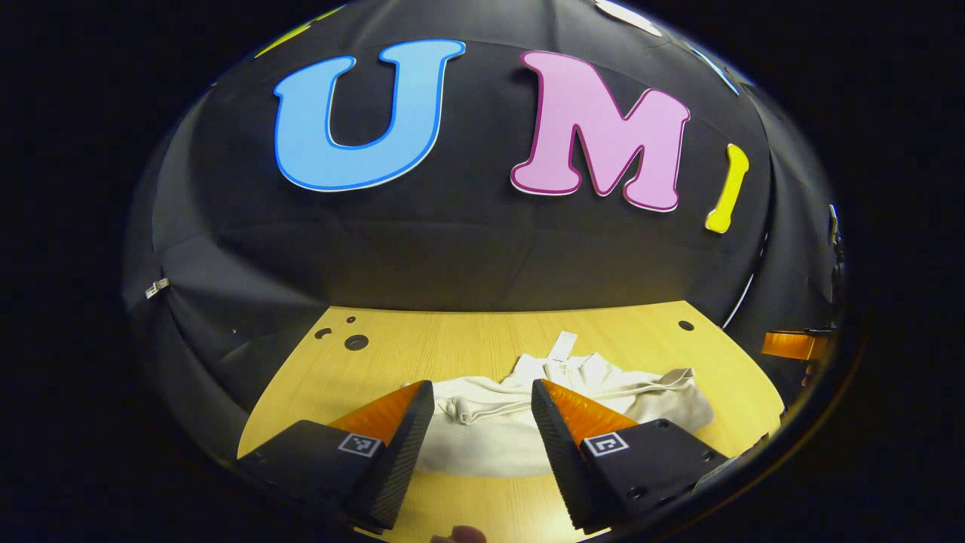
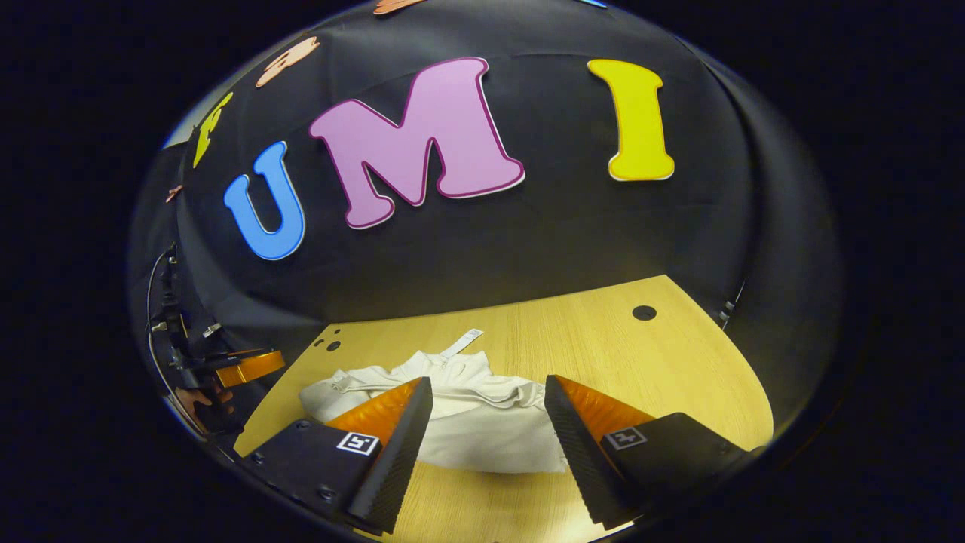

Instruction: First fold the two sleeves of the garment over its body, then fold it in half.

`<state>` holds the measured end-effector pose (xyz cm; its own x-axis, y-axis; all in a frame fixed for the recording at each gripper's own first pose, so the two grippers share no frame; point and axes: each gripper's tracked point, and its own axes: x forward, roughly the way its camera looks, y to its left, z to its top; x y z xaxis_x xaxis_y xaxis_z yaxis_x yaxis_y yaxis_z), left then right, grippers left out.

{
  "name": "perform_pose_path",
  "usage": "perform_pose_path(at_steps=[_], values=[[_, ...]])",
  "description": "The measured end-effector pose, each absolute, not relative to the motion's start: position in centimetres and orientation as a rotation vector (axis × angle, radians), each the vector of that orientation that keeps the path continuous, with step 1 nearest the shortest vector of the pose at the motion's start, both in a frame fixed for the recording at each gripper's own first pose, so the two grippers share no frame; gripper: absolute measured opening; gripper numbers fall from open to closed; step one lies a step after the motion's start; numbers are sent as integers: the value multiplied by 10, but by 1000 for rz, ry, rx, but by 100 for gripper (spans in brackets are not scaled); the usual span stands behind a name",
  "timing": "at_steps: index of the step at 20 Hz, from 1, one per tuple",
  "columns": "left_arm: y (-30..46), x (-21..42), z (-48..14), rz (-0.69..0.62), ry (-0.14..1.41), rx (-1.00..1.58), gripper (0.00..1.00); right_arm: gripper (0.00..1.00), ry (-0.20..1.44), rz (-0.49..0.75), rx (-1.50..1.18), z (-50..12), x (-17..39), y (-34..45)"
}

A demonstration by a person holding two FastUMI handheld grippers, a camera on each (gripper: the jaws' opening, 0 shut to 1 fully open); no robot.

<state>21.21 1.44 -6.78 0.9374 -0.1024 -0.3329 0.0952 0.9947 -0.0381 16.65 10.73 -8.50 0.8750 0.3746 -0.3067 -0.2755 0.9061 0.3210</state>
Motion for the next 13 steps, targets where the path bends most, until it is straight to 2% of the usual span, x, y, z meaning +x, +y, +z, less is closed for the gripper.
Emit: perform_pose_path(at_steps=[2, 9, 13], values=[[13, 195, -63, -101, 334, -40, 82, 97, 344, 347, 240, -81, 150, 106], [10, 133, -56, -75, 318, -91, 85, 99, 343, 391, 250, -82, 100, 113], [-4, 98, -74, -101, 373, -122, 85, 98, 374, 377, 290, -88, 80, 112]])
